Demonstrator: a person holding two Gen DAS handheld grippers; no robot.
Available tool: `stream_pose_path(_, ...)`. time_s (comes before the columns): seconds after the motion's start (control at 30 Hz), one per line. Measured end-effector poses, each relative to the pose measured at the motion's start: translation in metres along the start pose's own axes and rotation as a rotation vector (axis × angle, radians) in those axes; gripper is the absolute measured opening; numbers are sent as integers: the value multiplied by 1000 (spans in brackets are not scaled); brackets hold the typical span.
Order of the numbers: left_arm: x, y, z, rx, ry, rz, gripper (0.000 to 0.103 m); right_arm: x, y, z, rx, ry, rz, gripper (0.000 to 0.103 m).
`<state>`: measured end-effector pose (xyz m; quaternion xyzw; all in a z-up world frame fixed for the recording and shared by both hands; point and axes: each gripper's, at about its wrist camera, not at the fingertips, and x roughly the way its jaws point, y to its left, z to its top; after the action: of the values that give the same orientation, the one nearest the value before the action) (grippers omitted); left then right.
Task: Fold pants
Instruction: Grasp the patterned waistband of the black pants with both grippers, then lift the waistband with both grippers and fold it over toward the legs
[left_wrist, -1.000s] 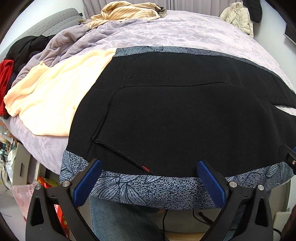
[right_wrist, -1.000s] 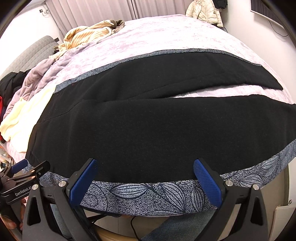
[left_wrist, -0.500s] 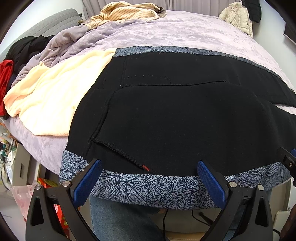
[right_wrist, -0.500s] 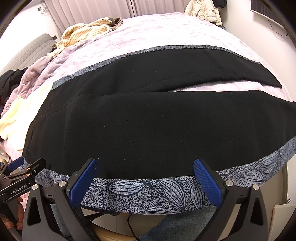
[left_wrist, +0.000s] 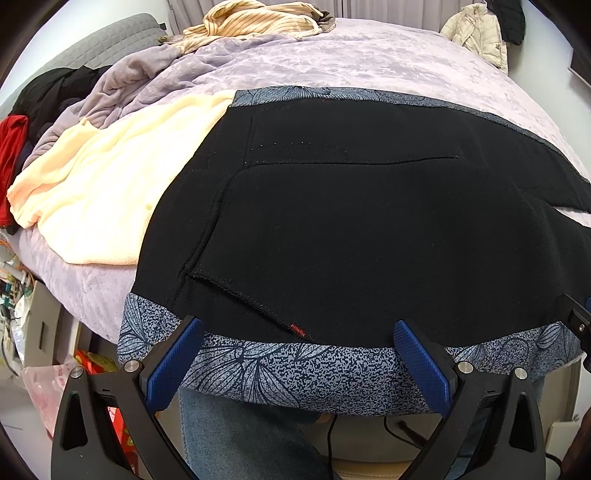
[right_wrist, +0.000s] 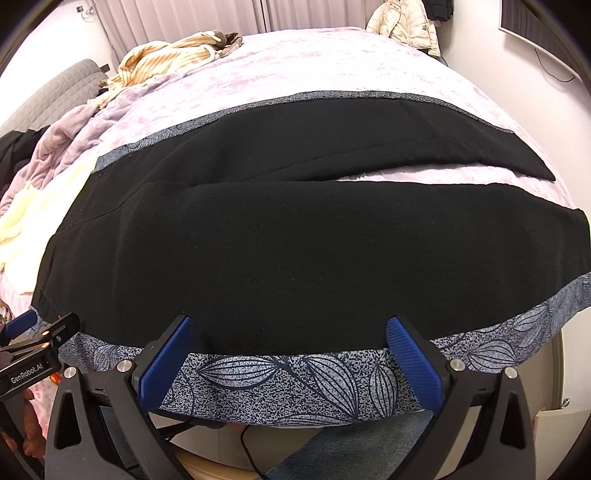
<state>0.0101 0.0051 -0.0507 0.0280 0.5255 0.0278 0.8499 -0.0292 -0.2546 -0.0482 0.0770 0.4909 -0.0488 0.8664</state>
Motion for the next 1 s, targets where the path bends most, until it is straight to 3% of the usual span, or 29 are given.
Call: stream_pose_path(1.0,0,22,-9,-44,-15,-17,103,0,4,-1,14,6,11,103)
